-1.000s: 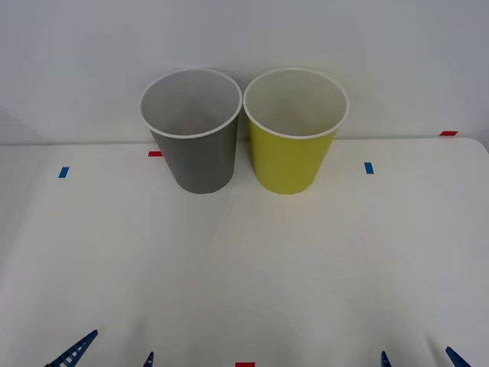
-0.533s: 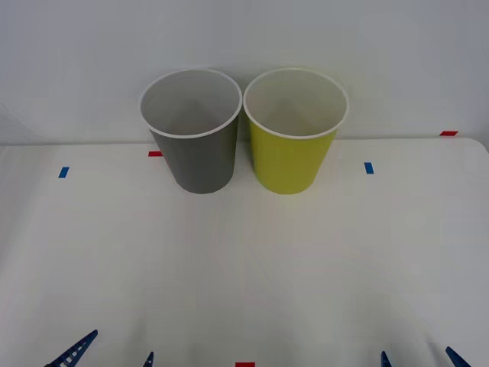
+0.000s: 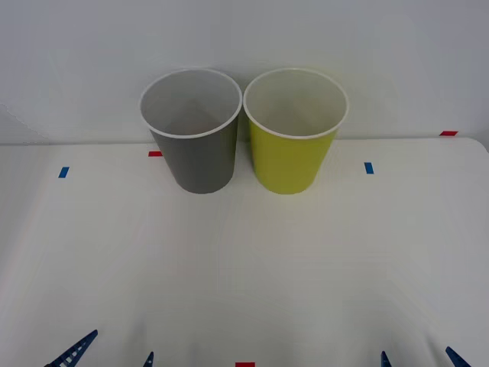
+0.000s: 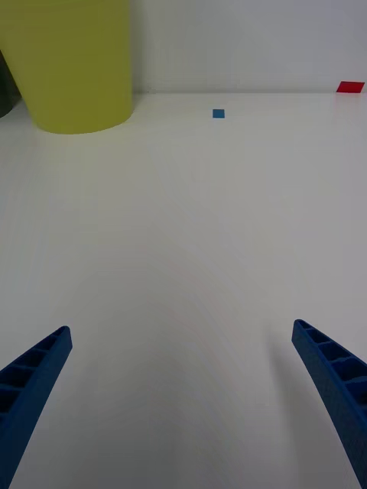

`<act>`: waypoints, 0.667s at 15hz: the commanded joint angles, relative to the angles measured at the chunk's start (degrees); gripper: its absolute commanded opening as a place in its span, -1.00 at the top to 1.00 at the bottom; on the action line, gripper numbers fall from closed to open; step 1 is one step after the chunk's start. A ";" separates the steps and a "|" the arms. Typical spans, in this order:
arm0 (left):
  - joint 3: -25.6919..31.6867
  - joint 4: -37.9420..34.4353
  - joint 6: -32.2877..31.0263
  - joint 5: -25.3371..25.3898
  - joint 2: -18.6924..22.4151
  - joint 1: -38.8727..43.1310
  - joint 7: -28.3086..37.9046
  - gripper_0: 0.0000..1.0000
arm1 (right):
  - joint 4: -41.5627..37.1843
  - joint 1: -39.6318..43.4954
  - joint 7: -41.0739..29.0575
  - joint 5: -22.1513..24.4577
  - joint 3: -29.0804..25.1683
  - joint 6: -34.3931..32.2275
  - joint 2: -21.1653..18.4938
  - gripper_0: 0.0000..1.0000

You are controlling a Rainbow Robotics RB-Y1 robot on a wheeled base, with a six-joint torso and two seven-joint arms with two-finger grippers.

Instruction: Put cans in the gray bin and PET bottles in the light green bin.

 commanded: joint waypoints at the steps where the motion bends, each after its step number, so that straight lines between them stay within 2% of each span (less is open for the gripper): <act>1: 0.00 0.00 0.00 0.00 0.00 0.00 0.00 -1.00 | 0.00 0.00 0.00 0.00 0.00 0.01 0.00 -1.00; 10: 0.00 0.00 0.00 0.00 0.00 0.00 0.00 -1.00 | 0.00 0.00 0.00 0.00 0.00 0.01 0.00 -1.00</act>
